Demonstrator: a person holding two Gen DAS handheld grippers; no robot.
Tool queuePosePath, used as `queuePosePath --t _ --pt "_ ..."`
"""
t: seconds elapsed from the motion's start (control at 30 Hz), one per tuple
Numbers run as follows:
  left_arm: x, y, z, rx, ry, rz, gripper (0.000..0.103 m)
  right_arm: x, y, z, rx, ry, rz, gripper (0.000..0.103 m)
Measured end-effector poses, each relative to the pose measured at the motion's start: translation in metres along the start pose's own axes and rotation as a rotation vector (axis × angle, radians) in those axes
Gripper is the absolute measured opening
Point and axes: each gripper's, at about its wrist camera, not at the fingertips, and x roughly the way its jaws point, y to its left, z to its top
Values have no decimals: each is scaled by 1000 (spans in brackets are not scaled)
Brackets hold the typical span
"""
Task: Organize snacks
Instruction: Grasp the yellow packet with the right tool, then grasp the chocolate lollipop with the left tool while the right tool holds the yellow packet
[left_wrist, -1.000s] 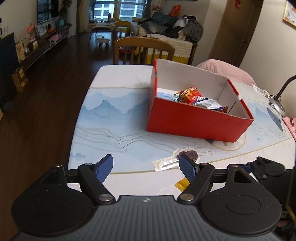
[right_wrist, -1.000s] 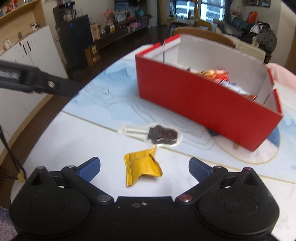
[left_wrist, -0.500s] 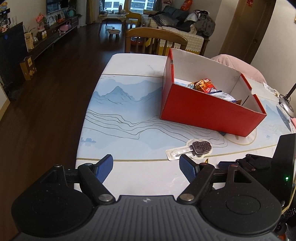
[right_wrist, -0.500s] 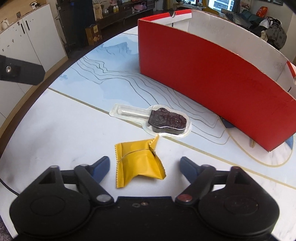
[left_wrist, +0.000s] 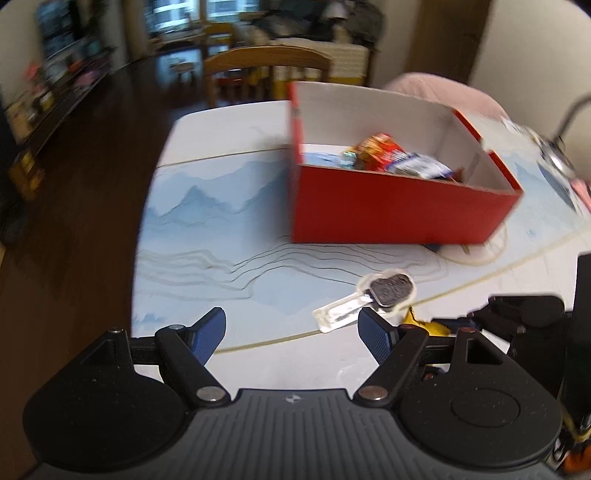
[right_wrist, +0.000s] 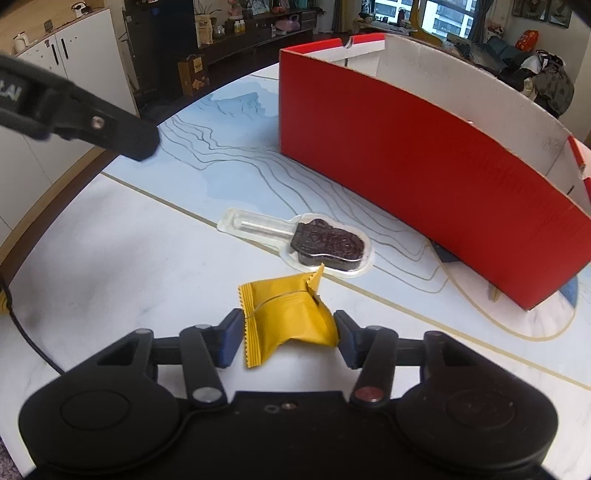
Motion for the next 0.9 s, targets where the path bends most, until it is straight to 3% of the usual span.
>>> queuePosePath --t 0.23,0.4,0.9 --pt "28 -30 15 233 80 -113 78 -18 -29 -10 125 -24 17 49" --pt "56 -51 27 335 141 -204 78 -44 -56 -26 235 -44 22 49" --pt "116 -91 30 490 223 -226 77 -62 -88 -58 406 -45 12 49"
